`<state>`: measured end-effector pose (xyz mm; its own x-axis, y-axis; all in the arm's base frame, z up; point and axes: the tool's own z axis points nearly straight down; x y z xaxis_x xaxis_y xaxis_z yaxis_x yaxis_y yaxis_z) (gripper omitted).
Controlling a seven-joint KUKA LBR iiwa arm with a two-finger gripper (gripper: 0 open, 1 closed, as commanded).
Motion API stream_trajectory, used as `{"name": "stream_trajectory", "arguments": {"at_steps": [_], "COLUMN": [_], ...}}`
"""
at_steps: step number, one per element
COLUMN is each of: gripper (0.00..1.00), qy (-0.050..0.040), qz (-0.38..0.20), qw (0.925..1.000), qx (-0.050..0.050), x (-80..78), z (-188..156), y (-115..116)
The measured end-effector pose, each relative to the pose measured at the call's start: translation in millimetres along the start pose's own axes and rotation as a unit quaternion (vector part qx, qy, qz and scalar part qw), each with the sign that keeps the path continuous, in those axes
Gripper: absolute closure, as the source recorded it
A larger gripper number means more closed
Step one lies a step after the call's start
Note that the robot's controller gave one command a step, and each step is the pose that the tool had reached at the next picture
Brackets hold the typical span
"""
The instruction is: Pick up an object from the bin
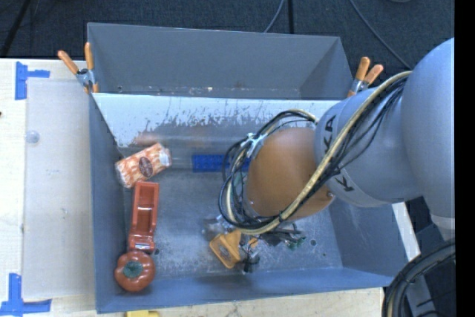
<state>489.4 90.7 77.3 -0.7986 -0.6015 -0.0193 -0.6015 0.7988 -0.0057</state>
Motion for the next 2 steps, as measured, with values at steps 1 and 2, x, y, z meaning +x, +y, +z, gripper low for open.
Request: {"name": "stream_trajectory", "arguments": {"at_steps": [1,2], "gripper": [1.00,1.00], "qy": [0.0027,0.0043], "qz": [0.000,0.001], "qw": [1.0000,1.0000], "qx": [-0.002,-0.003], "x": [1.1,1.9], "z": [-7.9,-26.3], "y": [1.0,1.5]}}
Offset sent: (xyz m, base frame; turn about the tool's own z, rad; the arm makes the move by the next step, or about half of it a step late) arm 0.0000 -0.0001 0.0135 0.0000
